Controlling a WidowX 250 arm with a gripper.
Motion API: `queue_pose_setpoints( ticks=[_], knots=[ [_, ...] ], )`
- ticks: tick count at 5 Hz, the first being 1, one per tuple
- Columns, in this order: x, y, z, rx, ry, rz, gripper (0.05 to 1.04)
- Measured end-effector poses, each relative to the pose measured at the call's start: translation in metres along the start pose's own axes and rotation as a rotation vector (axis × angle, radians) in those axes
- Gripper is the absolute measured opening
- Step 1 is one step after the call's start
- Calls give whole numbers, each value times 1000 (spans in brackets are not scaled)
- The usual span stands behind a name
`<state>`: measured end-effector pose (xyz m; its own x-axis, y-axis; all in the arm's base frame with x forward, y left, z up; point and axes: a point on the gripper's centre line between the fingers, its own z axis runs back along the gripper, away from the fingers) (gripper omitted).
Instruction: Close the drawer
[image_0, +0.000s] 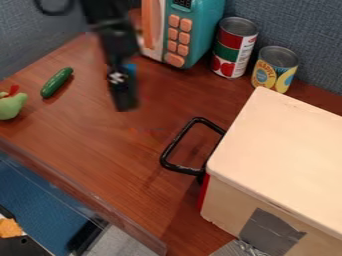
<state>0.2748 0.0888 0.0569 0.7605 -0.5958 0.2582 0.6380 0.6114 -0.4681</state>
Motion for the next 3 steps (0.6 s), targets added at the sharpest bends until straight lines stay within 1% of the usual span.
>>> queue_pose_setpoints(
  ticks=[1,2,3],
  knots=[
    [-27,15,24,182,115,266,1000],
    [-64,25,59,430,166,519,1000],
    [-104,32,84,689,71,741,1000]
  ],
)
